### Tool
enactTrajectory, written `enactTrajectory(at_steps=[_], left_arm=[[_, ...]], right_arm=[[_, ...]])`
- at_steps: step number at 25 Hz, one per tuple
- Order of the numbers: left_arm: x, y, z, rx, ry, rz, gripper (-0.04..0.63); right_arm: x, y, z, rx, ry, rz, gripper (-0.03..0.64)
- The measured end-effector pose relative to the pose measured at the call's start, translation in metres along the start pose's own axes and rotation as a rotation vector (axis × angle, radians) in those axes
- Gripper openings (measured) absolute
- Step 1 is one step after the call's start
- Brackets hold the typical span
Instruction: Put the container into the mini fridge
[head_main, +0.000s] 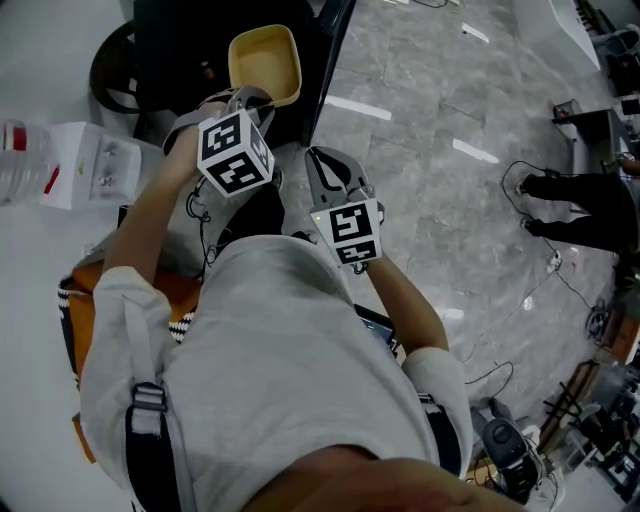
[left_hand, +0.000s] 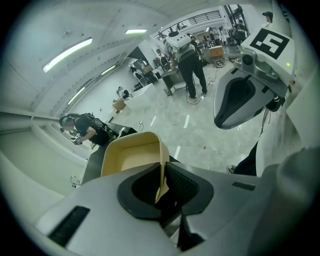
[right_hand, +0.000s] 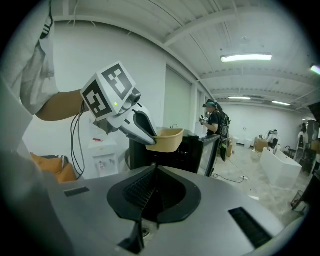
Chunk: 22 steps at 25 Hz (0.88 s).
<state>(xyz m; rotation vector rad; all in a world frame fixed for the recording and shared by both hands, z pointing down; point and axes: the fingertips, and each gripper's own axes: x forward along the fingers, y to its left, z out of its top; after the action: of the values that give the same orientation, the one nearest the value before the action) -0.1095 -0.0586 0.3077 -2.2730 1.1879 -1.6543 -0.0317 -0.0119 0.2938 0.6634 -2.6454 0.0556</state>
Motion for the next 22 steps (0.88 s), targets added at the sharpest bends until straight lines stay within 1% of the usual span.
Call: enactTrajectory(at_steps=[3, 6, 10, 14, 18, 22], left_arm=[[0.006, -0.014, -0.006, -0.025, 0.012, 0.006, 0.044], [0.010, -0.025, -0.018, -0.046, 0.014, 0.013, 0.044], [0.015, -0.031, -0.033, -0.086, 0.010, 0.011, 0.044], [0.034, -0.026, -0.047, -0.081, 0.016, 0.011, 0.044], [0.057, -0.029, -0.059, -0.102, 0.017, 0.016, 0.044], [0.075, -0.038, -0.066, -0.108, 0.026, 0.014, 0.044]], right_arm=[[-0.002, 0.004, -0.016, 0.026, 0.007, 0.001, 0.040], [0.002, 0.010, -0.032, 0.030, 0.013, -0.018, 0.040], [0.016, 0.019, -0.053, 0.055, 0.030, -0.030, 0.040], [0.037, 0.012, -0.068, 0.084, 0.006, -0.076, 0.040], [0.058, 0.000, -0.089, 0.126, -0.005, -0.116, 0.040], [0.066, -0.011, -0.103, 0.177, -0.027, -0.157, 0.040]])
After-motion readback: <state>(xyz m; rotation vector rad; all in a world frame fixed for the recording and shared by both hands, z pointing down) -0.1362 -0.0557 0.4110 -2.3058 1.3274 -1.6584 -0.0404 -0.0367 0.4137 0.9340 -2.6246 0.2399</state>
